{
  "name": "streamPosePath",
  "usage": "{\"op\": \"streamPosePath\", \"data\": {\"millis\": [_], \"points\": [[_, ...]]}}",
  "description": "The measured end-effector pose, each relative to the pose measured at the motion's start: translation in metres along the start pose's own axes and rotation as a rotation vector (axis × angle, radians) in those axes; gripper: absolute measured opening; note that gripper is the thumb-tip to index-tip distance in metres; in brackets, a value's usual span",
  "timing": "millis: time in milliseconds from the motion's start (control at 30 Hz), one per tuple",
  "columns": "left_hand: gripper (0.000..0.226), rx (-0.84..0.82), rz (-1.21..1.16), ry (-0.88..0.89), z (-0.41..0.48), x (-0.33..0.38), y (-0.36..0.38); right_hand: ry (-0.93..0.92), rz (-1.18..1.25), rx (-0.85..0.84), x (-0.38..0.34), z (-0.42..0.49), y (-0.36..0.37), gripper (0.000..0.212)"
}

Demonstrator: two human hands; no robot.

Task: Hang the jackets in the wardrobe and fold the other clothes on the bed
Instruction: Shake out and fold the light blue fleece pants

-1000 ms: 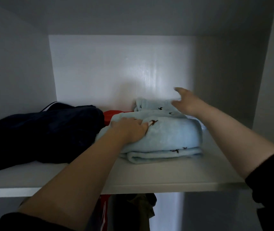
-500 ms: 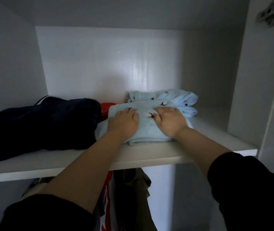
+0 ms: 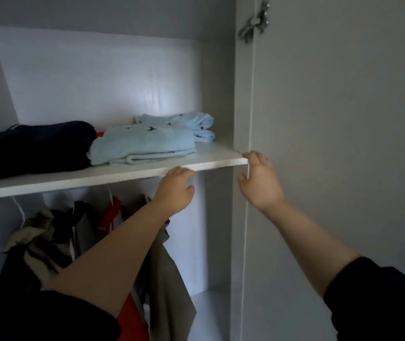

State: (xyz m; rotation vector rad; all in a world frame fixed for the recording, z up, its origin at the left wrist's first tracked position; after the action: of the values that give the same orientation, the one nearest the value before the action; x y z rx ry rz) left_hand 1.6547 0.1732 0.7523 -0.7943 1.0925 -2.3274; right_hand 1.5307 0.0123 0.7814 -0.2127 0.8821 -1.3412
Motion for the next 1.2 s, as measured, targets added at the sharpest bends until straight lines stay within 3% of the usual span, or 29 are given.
{"op": "streamPosePath", "data": {"millis": [133, 300, 467, 500, 633, 800, 867, 1000, 1100, 1200], "points": [[0.049, -0.083, -0.206, -0.003, -0.053, 0.084, 0.066, 0.068, 0.052, 0.056, 0.041, -0.083, -0.081, 0.051], [0.067, -0.232, -0.402, 0.083, -0.131, 0.205, 0.149, -0.061, -0.028, 0.042, 0.059, -0.188, -0.164, 0.05], [0.086, -0.299, -0.597, -0.014, -0.187, 0.267, 0.189, -0.08, -0.002, 0.306, 0.083, -0.245, -0.224, 0.057], [0.09, -0.326, -0.65, -0.048, -0.195, 0.27, 0.194, -0.015, 0.08, 0.288, 0.093, -0.249, -0.227, 0.062], [0.106, -0.451, -0.718, -0.047, -0.222, 0.278, 0.205, 0.267, 0.608, -0.039, 0.113, -0.26, -0.209, 0.066], [0.125, -0.348, -0.683, -0.105, -0.242, 0.276, 0.202, 0.305, 0.814, -0.031, 0.108, -0.258, -0.21, 0.066], [0.117, -0.227, -0.685, -0.172, -0.252, 0.267, 0.196, 0.264, 0.838, -0.074, 0.094, -0.258, -0.204, 0.059], [0.076, -0.012, -0.691, -0.423, -0.287, 0.238, 0.183, 0.166, 0.773, -0.207, 0.071, -0.262, -0.167, 0.057], [0.044, 0.073, -0.467, -0.554, -0.309, 0.201, 0.166, 0.027, 0.5, -0.257, 0.049, -0.258, -0.122, 0.036], [0.024, 0.106, -0.378, -0.589, -0.319, 0.155, 0.141, -0.102, 0.455, -0.299, 0.017, -0.254, -0.071, 0.014]]}}
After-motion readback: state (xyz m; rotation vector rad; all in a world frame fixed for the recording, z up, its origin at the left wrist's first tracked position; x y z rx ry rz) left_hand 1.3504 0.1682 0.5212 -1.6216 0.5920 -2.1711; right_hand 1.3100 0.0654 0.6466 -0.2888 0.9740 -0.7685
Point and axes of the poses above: each hand's wrist, its own z-axis towards the middle knuckle, its own y-axis out of the palm, x = y × z, the point moved 6 cm from there along z, towards the middle knuckle, and after that the axes turned 2 degrees about z, right-handed, at the moved point
